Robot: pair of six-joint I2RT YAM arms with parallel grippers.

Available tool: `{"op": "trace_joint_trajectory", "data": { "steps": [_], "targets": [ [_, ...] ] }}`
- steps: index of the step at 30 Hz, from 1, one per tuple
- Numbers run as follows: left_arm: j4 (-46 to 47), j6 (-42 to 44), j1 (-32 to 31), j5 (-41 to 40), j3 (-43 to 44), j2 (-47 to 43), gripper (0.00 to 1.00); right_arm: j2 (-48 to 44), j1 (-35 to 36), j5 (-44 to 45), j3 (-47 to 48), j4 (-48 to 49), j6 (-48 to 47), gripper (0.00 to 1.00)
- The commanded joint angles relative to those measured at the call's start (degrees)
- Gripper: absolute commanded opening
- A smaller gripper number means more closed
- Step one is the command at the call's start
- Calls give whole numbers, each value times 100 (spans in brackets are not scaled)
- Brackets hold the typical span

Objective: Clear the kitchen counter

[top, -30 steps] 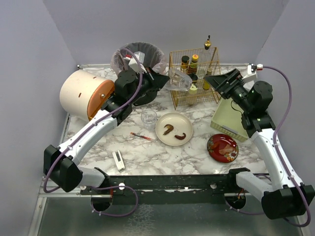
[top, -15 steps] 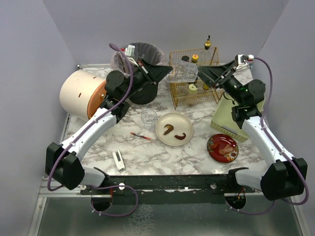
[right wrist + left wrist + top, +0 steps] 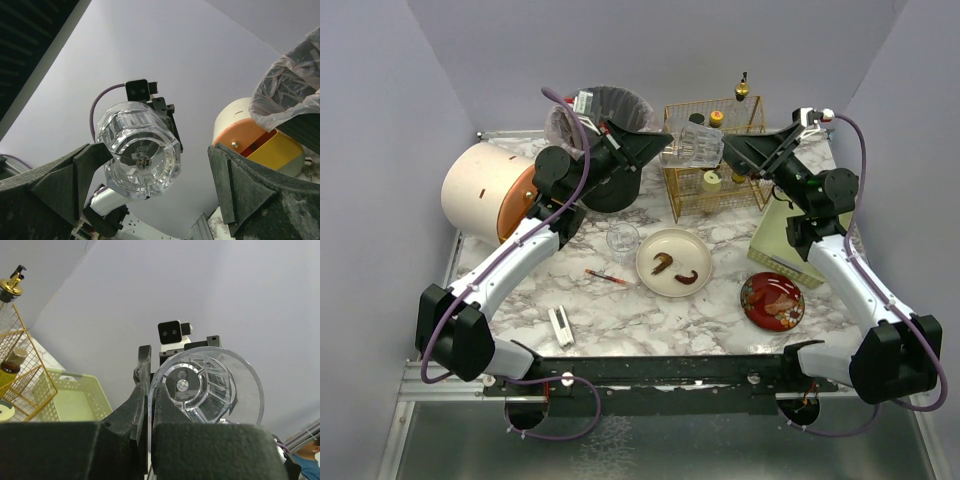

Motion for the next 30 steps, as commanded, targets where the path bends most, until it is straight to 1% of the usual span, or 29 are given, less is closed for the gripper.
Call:
{"op": "trace_joint_trajectory", "data": {
  "steps": [1, 6, 9, 14, 18, 27, 30],
  "targets": [
    [315, -105, 57, 141, -64, 32, 0, -183, 126, -240, -149, 286, 28, 100],
    [348, -109, 105, 170, -86, -24, 0, -242, 126, -192, -224, 250, 10, 100],
    [366, -105, 115, 230, -61, 3, 0, -136, 126, -355, -177, 297, 52, 100],
    [498, -174, 115, 334, -20, 92, 0, 171, 154, -759, -98, 857, 404, 100],
    [518, -202, 115, 335, -18, 146, 0, 280, 193, -870, -110, 1263, 576, 100],
    [535, -208, 124, 291, -96, 181, 0, 164, 205, -850, -127, 1528, 520, 100],
    [543, -217, 126, 291, -109, 171, 0, 88, 209, -851, -58, 1310, 343, 100]
  ]
}}
